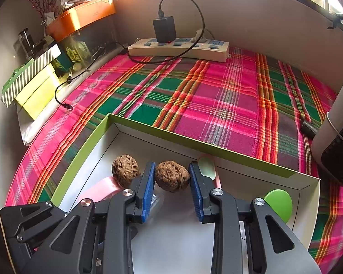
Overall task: Organize objects
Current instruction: 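Open the left tool releasing the flashlight while the right tool releases the walnut in the box, then lift both open tools out of the box toward the cable and panda toy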
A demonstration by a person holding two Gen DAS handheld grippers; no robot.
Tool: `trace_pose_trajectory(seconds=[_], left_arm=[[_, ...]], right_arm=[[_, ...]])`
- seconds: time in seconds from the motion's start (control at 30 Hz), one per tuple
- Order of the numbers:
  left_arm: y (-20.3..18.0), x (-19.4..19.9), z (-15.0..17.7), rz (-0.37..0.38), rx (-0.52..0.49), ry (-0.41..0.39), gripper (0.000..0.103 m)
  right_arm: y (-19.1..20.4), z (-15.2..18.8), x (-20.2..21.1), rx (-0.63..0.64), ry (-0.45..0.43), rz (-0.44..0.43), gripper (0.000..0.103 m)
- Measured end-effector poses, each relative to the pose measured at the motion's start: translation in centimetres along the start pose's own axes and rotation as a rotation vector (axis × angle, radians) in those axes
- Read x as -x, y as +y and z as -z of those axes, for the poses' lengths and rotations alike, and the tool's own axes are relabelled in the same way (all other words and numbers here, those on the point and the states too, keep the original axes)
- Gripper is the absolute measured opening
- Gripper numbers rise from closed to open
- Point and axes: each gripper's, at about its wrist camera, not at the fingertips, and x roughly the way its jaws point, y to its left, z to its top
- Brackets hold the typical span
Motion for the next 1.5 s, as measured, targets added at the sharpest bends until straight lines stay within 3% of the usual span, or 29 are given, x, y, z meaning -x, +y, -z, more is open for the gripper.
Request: trace_pose_trajectory(seconds=[0.9,1.07,1.5], left_arm=[[-0.3,0.1,0.0,0.005,-0.010,0.001,0.029],[-0.3,0.3,0.1,0.006,-0.005,-0.005,0.031],[-0.1,2.3,0.2,0.004,0.002,-0.042,0.035]], right_arm=[[0.5,0.0,-0.1,0.005,0.004,0.016,0.031],[0.5,0.0,0.3,-0.003,-0.008,0.017,0.037],[0.4,0.6,3.2,-0.039,-0.067,0.041,0.041]])
